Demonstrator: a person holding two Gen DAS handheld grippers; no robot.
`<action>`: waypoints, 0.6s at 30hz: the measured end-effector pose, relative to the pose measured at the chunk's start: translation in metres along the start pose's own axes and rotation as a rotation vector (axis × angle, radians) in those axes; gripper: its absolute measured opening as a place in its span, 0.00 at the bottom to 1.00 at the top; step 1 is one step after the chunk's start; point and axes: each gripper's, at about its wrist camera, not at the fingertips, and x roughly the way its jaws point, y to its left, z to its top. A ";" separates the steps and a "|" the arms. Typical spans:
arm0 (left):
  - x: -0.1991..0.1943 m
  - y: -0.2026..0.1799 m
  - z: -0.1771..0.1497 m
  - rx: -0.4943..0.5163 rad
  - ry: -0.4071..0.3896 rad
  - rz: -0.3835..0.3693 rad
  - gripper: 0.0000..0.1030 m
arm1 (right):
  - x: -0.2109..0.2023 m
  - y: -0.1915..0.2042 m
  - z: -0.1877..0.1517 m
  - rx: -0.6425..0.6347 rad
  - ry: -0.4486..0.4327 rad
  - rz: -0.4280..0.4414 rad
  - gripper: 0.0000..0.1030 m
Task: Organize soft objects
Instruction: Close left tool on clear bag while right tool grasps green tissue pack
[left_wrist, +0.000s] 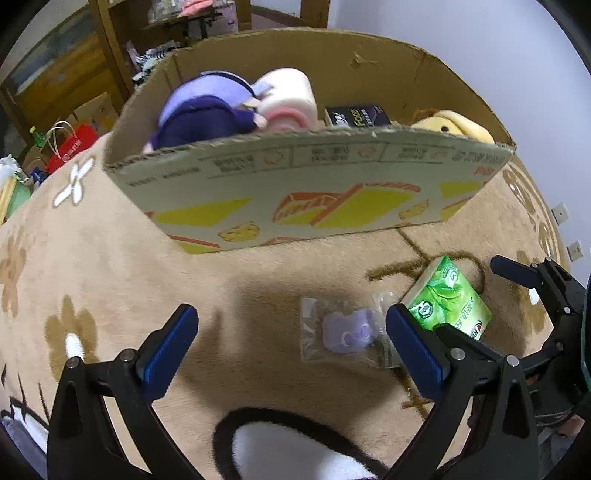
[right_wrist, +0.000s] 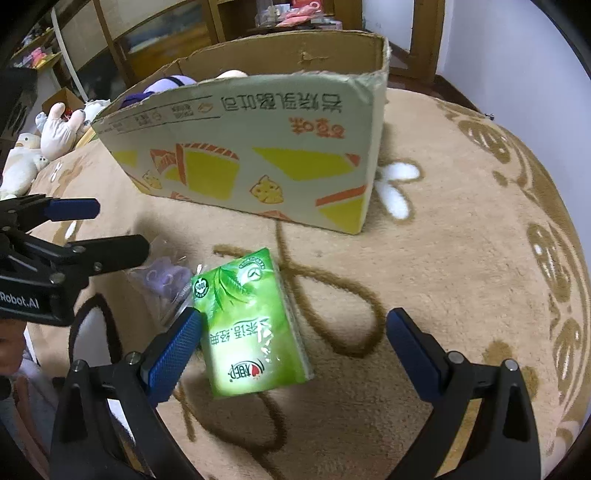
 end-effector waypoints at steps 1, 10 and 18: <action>0.002 -0.001 0.000 0.004 0.002 -0.006 0.98 | 0.000 0.001 0.000 -0.002 0.002 0.003 1.00; 0.011 -0.008 -0.002 0.021 0.018 -0.021 0.98 | 0.003 0.006 -0.002 -0.026 0.023 0.024 0.90; 0.022 -0.017 -0.004 0.040 0.045 -0.049 0.98 | 0.006 0.020 -0.004 -0.068 0.053 0.074 0.58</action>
